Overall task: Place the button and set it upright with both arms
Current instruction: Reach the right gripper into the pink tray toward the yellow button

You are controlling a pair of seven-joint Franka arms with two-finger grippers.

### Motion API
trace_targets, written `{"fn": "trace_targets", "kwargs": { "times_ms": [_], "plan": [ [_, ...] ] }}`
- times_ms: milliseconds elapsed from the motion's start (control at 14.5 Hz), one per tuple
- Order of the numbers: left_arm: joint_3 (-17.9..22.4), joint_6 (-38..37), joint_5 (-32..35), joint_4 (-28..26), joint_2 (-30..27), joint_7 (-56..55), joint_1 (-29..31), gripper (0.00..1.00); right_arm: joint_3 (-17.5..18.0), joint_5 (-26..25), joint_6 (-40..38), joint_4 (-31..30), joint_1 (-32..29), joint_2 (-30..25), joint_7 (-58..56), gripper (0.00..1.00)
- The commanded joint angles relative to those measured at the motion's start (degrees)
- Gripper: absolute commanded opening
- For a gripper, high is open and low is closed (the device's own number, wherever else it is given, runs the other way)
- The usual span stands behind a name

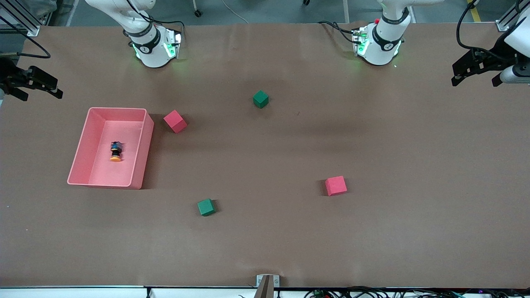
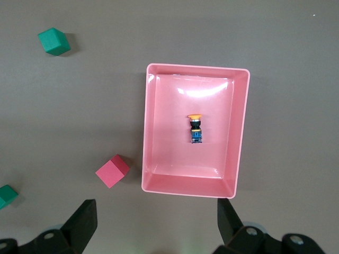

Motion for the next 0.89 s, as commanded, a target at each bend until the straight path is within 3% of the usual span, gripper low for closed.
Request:
{"fn": "trace_targets", "kwargs": {
  "times_ms": [0, 481, 825],
  "plan": [
    [-0.2, -0.9, -0.6, -0.3, -0.8, 0.1, 0.3, 1.00, 0.9, 0.3, 0.8, -1.7, -0.9, -1.5, -0.2, 1.00],
    [-0.2, -0.9, -0.7, -0.2, -0.5, -0.3, 0.3, 1.00, 1.1, -1.6, 3.2, -3.2, -0.7, -0.9, -0.4, 1.00],
    [-0.3, -1.2, -0.8, -0.3, -0.5, -0.4, 0.2, 1.00, 0.8, -2.3, 16.0, -15.2, -2.2, 0.8, -0.7, 1.00]
  ]
}}
